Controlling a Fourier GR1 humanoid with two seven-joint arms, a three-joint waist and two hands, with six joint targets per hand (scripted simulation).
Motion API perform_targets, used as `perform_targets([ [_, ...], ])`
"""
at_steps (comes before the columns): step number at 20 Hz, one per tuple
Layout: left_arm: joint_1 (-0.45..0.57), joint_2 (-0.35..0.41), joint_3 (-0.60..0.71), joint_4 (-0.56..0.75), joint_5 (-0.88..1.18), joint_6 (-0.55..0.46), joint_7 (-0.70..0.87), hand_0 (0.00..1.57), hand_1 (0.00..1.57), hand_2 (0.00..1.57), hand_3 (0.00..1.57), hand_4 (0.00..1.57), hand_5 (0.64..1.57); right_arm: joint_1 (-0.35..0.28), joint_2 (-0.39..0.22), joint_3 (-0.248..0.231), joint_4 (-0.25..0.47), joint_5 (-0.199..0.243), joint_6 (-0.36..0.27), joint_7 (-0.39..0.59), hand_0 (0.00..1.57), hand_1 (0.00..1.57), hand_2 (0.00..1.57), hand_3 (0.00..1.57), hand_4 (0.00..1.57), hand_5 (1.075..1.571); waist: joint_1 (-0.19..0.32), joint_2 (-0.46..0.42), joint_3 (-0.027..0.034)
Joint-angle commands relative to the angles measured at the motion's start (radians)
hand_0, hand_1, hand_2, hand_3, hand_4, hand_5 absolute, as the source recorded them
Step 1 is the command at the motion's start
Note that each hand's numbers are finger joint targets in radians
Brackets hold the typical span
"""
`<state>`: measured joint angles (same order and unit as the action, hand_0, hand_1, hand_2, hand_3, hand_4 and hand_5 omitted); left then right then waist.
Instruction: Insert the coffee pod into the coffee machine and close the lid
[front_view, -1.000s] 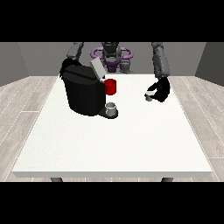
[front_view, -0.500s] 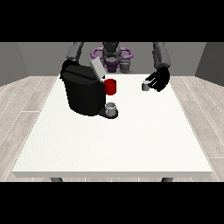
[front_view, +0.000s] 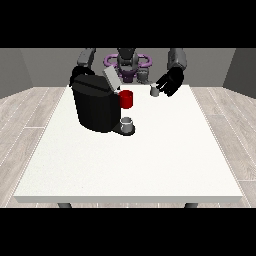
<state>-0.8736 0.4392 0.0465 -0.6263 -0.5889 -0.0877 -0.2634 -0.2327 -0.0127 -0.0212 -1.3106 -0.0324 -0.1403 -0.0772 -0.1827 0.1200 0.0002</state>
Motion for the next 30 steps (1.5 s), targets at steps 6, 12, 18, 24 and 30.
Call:
perform_targets([
  [6,-0.147,0.037,0.039,-0.014,-0.01,-0.014,0.064,1.02,1.02,1.21,1.23,0.5,1.571,-0.042,0.002,0.04,-0.04,0.021,0.003,0.036,0.0,0.0,0.0,0.0,0.49,1.571,-0.072,0.047,-0.0005],
  [12,-0.211,0.06,0.084,-0.003,0.018,-0.042,0.081,1.26,1.26,1.29,1.22,0.47,1.571,-0.094,-0.029,-0.006,-0.08,0.001,-0.006,0.047,0.0,0.0,0.0,0.0,0.51,1.571,-0.1,0.087,-0.0003],
  [18,-0.232,-0.002,0.05,-0.01,-0.016,-0.027,0.143,1.28,1.28,1.33,1.26,0.52,1.571,-0.05,-0.018,0.018,-0.068,0.021,-0.006,0.03,0.0,0.0,0.0,0.0,0.52,1.571,-0.112,0.062,0.0],
  [24,-0.278,0.013,0.064,-0.006,-0.019,-0.03,0.134,1.31,1.31,1.33,1.24,0.49,1.571,-0.101,-0.037,-0.023,-0.069,0.002,-0.011,0.037,0.0,0.0,0.0,0.0,0.52,1.571,-0.116,0.115,0.0],
  [30,-0.297,-0.023,0.051,0.0,-0.032,-0.044,0.175,1.33,1.33,1.34,1.23,0.5,1.571,-0.1,-0.014,-0.016,-0.037,0.018,-0.035,0.015,0.0,0.0,0.0,0.0,0.53,1.571,-0.099,0.12,0.0001],
])
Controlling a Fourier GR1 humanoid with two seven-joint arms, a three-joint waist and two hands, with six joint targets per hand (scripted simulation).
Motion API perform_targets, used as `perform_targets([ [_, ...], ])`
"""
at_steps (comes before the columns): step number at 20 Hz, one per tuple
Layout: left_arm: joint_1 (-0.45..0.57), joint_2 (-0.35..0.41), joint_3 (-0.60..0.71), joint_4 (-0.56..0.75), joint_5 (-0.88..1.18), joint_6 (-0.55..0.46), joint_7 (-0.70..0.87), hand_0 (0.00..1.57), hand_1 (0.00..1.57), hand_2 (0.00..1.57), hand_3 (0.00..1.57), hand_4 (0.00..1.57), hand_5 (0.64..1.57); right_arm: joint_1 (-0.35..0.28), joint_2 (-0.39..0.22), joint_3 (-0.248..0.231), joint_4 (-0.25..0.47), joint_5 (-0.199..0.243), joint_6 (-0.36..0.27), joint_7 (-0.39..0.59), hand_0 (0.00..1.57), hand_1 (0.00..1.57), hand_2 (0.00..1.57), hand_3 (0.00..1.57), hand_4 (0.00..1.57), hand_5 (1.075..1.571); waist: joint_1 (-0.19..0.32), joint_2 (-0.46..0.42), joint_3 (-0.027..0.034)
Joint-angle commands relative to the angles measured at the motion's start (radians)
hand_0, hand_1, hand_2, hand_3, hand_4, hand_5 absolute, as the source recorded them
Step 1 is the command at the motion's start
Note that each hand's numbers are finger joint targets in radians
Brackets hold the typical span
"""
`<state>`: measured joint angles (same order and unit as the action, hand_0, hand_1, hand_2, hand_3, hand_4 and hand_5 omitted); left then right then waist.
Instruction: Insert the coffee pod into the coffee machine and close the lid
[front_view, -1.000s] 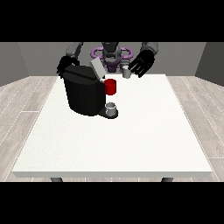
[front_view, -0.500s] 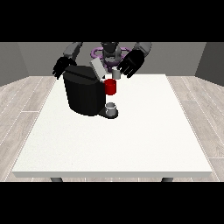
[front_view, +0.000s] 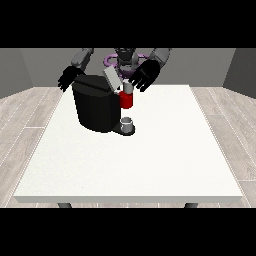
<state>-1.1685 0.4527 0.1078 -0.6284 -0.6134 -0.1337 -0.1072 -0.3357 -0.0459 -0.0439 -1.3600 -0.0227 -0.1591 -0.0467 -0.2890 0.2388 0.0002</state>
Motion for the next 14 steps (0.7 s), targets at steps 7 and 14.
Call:
perform_targets([
  [7,-0.004,0.03,0.01,0.003,-0.01,-0.005,-0.062,1.18,1.18,1.25,1.18,0.5,1.571,0.016,0.016,-0.004,-0.01,-0.007,-0.004,-0.05,0.0,0.0,0.0,0.0,0.51,1.571,0.008,0.048,-0.0001],
  [14,-0.043,0.051,0.029,0.04,-0.014,-0.026,-0.039,1.2,1.2,1.28,1.21,0.52,1.571,0.013,0.022,0.023,-0.063,-0.003,0.0,-0.015,0.0,0.0,0.0,0.0,0.46,1.571,-0.037,0.055,-0.0002],
])
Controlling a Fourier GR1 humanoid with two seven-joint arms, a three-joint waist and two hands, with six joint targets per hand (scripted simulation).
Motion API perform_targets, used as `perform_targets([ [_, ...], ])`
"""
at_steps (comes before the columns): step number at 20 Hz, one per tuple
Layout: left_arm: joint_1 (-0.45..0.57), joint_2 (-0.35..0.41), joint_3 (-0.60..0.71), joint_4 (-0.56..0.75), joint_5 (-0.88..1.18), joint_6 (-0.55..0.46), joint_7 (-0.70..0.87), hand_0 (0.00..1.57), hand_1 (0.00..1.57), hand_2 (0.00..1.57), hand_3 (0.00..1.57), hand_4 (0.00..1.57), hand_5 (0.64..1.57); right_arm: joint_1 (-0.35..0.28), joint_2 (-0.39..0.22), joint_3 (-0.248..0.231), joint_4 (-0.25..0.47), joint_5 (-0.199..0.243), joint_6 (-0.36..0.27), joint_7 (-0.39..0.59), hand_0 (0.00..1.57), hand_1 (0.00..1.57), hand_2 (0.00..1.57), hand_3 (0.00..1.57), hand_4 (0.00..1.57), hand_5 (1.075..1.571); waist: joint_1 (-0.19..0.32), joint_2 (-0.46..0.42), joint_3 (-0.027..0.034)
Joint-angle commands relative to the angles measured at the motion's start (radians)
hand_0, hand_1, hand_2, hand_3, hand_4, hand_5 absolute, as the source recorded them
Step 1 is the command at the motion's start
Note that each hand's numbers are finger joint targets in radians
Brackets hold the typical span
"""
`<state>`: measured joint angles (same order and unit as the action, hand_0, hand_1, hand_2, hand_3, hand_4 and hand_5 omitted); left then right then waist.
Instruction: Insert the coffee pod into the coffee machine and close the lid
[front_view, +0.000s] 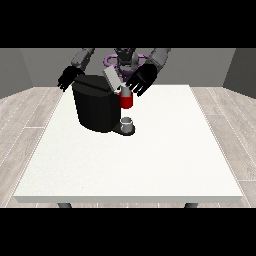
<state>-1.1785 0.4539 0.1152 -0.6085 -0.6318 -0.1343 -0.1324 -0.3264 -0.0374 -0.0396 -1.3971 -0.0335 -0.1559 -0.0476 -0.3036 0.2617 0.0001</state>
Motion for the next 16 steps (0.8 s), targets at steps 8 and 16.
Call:
perform_targets([
  [8,0.007,-0.042,-0.012,0.0,-0.016,-0.007,0.017,1.24,1.24,1.28,1.2,0.49,1.571,0.007,-0.008,-0.028,0.043,-0.008,-0.002,-0.029,0.0,0.0,0.0,0.0,0.42,1.571,0.029,-0.005,0.0001],
  [16,0.057,-0.062,-0.02,-0.002,-0.021,-0.017,-0.013,1.2,1.2,1.23,1.09,0.46,1.571,0.038,0.001,-0.042,0.057,-0.016,-0.013,-0.058,0.0,0.0,0.0,0.0,0.37,1.571,0.054,-0.02,0.0001],
])
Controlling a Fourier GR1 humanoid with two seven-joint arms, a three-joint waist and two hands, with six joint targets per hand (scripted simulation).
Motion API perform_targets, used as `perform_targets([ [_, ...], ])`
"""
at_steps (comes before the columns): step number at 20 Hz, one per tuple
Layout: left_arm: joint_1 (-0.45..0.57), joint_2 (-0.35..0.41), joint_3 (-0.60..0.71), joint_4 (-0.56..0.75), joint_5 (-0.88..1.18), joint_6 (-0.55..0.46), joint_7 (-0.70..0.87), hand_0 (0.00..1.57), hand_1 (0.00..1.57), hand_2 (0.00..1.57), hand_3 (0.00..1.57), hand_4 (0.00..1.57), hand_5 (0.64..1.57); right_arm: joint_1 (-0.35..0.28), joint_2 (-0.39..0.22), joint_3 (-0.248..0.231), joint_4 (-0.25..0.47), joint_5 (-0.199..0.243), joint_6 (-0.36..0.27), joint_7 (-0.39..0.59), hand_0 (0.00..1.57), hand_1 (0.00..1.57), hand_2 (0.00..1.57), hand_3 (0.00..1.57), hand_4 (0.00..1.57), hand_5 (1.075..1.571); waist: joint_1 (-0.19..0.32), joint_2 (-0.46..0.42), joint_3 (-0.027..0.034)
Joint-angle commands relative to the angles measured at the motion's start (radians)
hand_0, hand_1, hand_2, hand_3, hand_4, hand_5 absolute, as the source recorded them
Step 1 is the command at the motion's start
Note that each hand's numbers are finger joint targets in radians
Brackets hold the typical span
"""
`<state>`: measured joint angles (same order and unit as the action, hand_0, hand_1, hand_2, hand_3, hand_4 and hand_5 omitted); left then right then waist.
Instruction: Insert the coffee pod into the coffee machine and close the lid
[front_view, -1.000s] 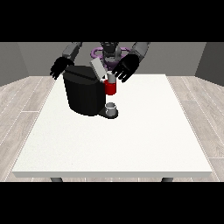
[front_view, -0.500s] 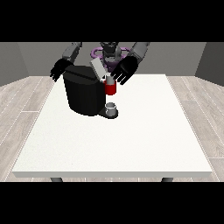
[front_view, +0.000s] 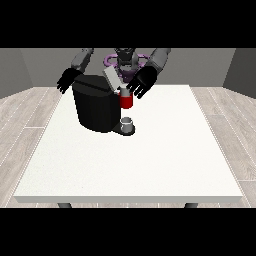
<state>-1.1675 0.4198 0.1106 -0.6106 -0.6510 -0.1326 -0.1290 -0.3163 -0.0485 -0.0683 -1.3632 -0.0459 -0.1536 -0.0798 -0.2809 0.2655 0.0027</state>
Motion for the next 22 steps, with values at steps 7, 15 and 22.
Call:
perform_targets([
  [7,0.041,-0.016,-0.029,0.003,-0.036,-0.008,-0.015,1.09,1.09,1.13,0.96,0.4,1.571,0.013,-0.008,-0.003,-0.007,0.004,-0.015,0.046,0.0,0.0,0.0,0.0,0.44,1.571,0.023,-0.051,-0.0026],
  [15,0.015,0.006,-0.024,0.004,-0.05,-0.01,-0.032,1.07,1.07,1.12,0.93,0.37,1.571,-0.008,0.003,0.001,-0.005,0.014,-0.028,0.008,0.0,0.0,0.0,0.0,0.47,1.571,0.016,-0.015,-0.0025],
  [22,0.035,0.045,-0.07,0.012,-0.099,-0.064,-0.076,0.0,0.0,0.0,0.0,0.0,1.571,0.028,0.018,0.007,-0.001,0.022,-0.042,-0.005,0.0,0.0,0.0,0.0,0.37,1.571,0.024,-0.015,-0.0025],
])
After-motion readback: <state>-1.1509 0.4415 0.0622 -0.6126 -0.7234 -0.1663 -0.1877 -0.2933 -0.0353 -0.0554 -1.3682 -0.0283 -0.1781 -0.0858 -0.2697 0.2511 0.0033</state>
